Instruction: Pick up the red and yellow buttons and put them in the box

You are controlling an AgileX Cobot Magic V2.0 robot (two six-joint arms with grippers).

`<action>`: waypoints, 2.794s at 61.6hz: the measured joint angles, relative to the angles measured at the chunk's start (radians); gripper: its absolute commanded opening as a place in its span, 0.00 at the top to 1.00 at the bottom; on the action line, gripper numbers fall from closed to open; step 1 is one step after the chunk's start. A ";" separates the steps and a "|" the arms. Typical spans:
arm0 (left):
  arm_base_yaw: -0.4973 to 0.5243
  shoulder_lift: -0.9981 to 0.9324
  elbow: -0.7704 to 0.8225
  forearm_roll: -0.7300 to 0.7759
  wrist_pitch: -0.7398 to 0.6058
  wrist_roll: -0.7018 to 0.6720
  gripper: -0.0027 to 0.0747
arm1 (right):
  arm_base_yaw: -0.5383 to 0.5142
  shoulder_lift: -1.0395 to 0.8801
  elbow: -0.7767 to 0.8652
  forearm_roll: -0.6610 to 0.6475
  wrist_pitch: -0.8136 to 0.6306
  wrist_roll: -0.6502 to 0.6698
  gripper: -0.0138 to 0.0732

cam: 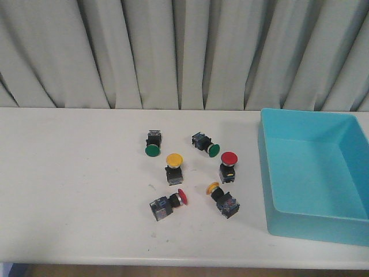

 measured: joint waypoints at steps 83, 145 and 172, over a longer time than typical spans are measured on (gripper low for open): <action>-0.072 1.161 -1.012 -0.164 0.360 0.078 0.25 | 0.133 0.856 -0.567 -0.078 0.444 -0.048 0.09; -0.499 2.029 -1.780 -0.286 0.698 0.206 0.18 | 0.133 0.856 -0.567 -0.026 0.506 -0.048 0.22; -0.575 2.349 -1.980 -0.263 0.740 0.204 0.19 | 0.226 0.856 -0.567 -0.030 0.526 -0.067 0.22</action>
